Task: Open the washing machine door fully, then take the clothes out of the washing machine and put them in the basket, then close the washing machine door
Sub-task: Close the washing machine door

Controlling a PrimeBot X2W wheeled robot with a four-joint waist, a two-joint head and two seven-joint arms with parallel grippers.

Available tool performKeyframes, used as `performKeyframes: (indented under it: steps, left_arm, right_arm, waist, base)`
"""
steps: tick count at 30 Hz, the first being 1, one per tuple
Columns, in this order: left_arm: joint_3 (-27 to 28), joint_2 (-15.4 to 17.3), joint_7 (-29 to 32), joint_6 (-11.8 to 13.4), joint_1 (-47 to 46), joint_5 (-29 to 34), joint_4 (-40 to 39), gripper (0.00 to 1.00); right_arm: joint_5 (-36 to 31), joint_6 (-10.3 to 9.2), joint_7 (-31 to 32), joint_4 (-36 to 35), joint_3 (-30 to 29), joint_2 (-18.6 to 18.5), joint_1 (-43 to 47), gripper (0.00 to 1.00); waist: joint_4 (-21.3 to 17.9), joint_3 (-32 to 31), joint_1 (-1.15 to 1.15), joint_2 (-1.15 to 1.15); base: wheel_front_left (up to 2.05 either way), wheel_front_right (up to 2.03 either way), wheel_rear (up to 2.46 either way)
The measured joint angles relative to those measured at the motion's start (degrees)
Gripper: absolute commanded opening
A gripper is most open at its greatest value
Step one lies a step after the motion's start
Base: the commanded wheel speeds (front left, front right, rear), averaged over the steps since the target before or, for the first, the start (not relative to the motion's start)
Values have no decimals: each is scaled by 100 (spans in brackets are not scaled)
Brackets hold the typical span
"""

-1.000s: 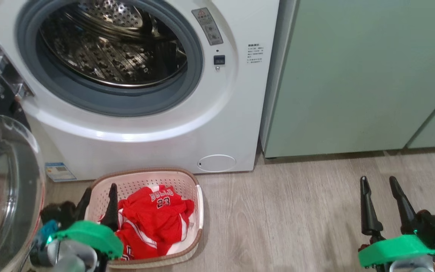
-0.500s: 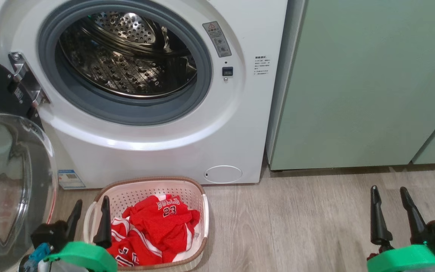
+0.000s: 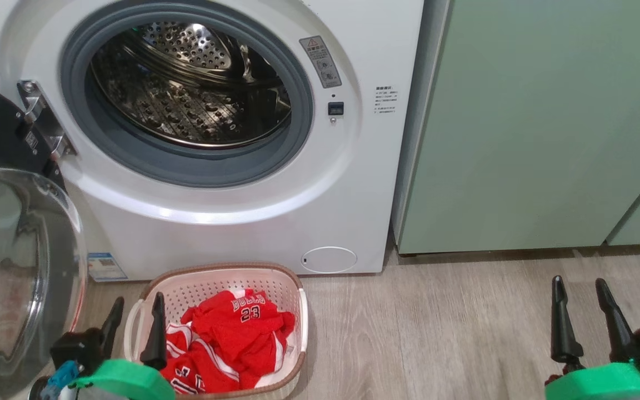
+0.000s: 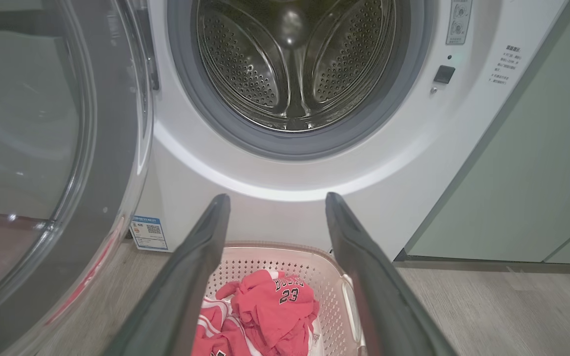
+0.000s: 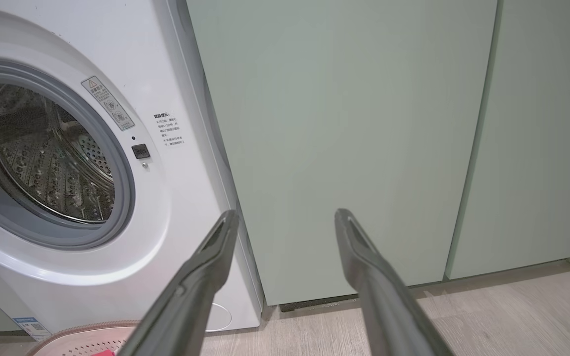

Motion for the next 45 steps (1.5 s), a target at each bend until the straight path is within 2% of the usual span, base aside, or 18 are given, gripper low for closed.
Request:
performKeyframes:
  steps: [17,36,45]
  left_arm:
    - [-123,21,0,-41,0,-9,37,100]
    - [-250,103,0,-41,-5,-157,92,100]
    - [-225,86,0,-40,8,-142,-1,100]
  right_arm:
    - [-32,0,0,7,-31,1,0,100]
    - [-32,0,0,8,-31,0,9,100]
    - [-32,0,0,7,-52,1,27,100]
  waist:
    - [-61,5,0,0]
    - [-73,32,0,0]
    - [-110,18,0,0]
  base:
    - [-19,19,0]
    - [-186,184,2]
    - [-98,98,0]
